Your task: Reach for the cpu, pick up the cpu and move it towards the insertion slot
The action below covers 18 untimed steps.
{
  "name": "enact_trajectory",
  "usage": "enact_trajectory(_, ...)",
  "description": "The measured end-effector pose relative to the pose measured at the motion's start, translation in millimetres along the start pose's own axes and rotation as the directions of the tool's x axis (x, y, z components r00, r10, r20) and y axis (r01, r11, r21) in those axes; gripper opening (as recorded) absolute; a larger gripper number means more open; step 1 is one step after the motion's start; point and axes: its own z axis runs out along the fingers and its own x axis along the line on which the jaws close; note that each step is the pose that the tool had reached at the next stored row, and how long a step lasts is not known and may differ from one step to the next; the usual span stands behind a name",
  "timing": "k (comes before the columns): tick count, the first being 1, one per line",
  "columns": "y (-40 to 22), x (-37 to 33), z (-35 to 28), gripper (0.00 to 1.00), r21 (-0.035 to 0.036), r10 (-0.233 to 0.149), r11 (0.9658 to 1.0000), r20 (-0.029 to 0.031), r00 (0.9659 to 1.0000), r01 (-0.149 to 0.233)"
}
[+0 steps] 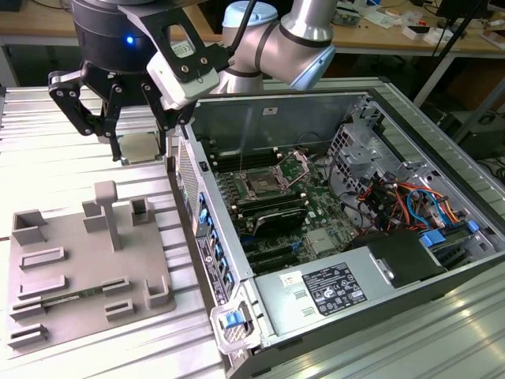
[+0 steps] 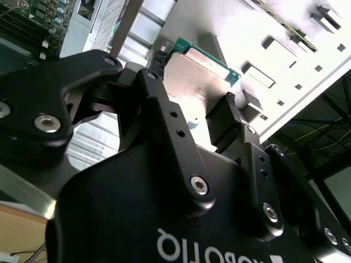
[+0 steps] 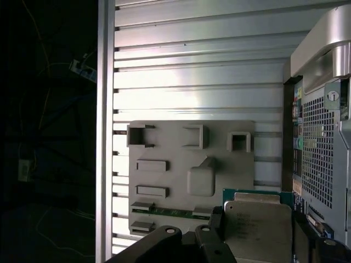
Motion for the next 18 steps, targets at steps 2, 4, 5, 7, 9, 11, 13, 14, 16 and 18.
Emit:
enact_trajectory(2, 0.0, -0.6, 0.0, 0.55, 0.0000, 0.000, 1.0000, 0.0006, 1.0000, 0.000)
enact_trajectory(4, 0.0, -1.5, 0.1, 0.55, -0.0001, 0.000, 1.0000, 0.0011, 1.0000, 0.000)
enact_trajectory(5, -0.1, -2.2, 0.2, 0.55, -0.0001, 0.000, 1.0000, 0.0012, 1.0000, 0.000)
enact_trajectory(7, -0.1, -3.6, 0.3, 0.55, 0.0000, 0.000, 1.0000, 0.0011, 1.0000, 0.000)
enact_trajectory(9, -0.1, -4.2, 0.4, 0.55, 0.0000, 0.000, 1.0000, 0.0015, 1.0000, 0.000)
enact_trajectory(11, -0.1, -4.4, 0.4, 0.55, 0.0001, 0.000, 1.0000, 0.0022, 1.0000, 0.000)
enact_trajectory(13, -0.1, -4.7, 0.5, 0.55, 0.0000, 0.000, 1.0000, 0.0024, 1.0000, 0.000)
enact_trajectory(14, -0.1, -4.7, 0.5, 0.55, 0.0000, 0.000, 1.0000, 0.0028, 1.0000, 0.000)
enact_trajectory(16, -0.1, -4.8, 0.5, 0.55, 0.0000, 0.000, 1.0000, 0.0041, 1.0000, 0.000)
enact_trajectory(18, -0.1, -5.0, 0.5, 0.55, 0.0001, 0.000, 1.0000, 0.0045, 1.0000, 0.000)
